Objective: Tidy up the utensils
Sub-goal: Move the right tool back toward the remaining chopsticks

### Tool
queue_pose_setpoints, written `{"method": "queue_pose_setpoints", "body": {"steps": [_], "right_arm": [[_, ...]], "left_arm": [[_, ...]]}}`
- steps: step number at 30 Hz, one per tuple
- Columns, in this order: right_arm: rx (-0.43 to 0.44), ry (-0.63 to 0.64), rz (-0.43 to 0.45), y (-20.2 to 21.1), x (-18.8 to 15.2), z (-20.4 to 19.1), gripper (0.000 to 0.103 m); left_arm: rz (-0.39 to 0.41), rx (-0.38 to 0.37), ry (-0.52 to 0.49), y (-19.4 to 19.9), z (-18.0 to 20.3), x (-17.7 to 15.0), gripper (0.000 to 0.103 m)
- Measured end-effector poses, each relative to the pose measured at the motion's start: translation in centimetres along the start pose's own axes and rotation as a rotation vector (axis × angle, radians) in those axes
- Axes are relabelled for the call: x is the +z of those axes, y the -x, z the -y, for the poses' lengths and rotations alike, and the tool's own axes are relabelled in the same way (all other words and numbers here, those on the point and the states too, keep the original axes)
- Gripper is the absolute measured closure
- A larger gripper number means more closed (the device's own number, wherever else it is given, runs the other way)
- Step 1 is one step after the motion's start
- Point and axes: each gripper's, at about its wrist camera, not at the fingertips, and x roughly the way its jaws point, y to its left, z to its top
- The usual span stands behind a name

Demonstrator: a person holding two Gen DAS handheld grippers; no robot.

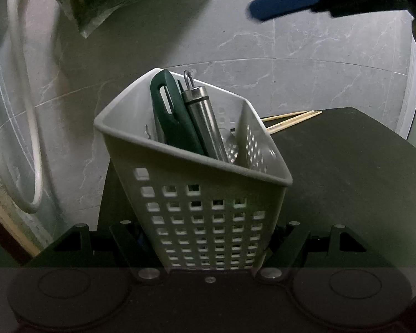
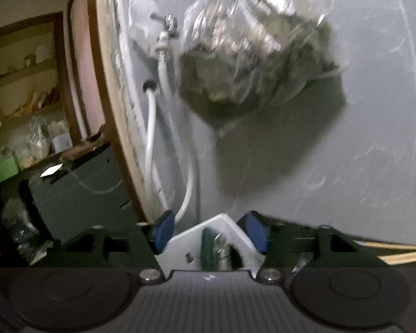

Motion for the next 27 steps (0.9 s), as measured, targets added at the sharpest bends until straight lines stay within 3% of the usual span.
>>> {"method": "queue_pose_setpoints", "body": {"steps": [3,4,9,12,20,27], "right_arm": [[-0.059,-0.025,0.067,0.7,0.3,0.9,0.007],[-0.091,-0.039,0.083,0.7,0.3,1.3,0.004],[-0.217,-0.083,0.034,-0.7,-0.4,3.2,0.001],[-0.235,-0.099,-0.034,-2.2,-1.4,4.7,0.001],[-0.13,-0.03,-0.226,-11.0,-2.6,9.0,0.001],[-0.035,0.018,-0.319,-19.3,-2.6,11.4,0.005]], "left_arm": [[-0.002,0.006,0.008,0.0,-0.2,0.0,0.026],[-0.003,0.01,0.011,0.1,-0.2,-0.1,0.026],[-0.016,0.033,0.039,0.2,-0.8,-0.2,0.027],[-0.026,0.052,0.055,0.4,-1.2,-0.3,0.027],[-0.049,0.104,0.096,1.0,-1.8,-0.5,0.027],[-0.058,0.128,0.114,1.2,-1.8,-0.3,0.026]]}}
